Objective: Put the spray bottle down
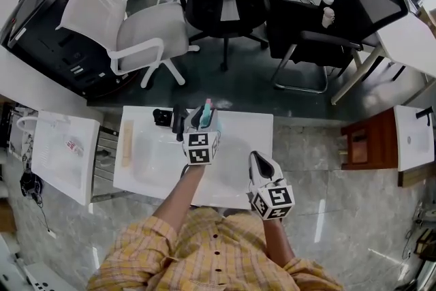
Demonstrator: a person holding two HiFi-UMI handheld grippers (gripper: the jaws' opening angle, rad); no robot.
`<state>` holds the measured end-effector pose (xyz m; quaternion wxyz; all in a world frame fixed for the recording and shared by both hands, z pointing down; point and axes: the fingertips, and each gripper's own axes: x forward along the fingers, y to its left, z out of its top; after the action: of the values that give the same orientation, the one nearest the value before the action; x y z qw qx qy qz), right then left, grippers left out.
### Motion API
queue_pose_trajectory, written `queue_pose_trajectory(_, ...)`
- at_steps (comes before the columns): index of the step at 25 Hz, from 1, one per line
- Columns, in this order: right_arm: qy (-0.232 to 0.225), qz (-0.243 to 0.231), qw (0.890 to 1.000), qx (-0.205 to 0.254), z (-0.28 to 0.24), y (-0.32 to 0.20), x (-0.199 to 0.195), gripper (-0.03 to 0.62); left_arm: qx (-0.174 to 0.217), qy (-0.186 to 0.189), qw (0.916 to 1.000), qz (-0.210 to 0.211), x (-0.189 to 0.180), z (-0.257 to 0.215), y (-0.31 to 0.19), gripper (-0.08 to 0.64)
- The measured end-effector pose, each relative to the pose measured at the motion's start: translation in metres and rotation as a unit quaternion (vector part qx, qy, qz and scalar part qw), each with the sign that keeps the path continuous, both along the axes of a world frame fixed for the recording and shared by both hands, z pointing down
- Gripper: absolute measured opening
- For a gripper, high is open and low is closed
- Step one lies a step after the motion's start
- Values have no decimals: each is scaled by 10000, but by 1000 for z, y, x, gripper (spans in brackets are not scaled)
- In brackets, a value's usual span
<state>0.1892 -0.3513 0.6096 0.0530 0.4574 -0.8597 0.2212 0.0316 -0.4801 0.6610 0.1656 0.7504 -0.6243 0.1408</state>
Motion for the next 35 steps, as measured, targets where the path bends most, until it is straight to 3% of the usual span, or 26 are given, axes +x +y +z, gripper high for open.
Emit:
queue_pose_trajectory(17,61,-68,9995,312,-32,21,-26,-2,461,238,9987,-24,-15,-61,48,139)
queue_pose_trajectory(29,93,-151,9978,643,-72,55,-58,-2,811,307,9961,173,-35,-110,118,1)
queue_pose_trajectory(35,113,-31,9967,807,-98,65,-73,-2,951,381,9943,304,-48,-134,153,-2)
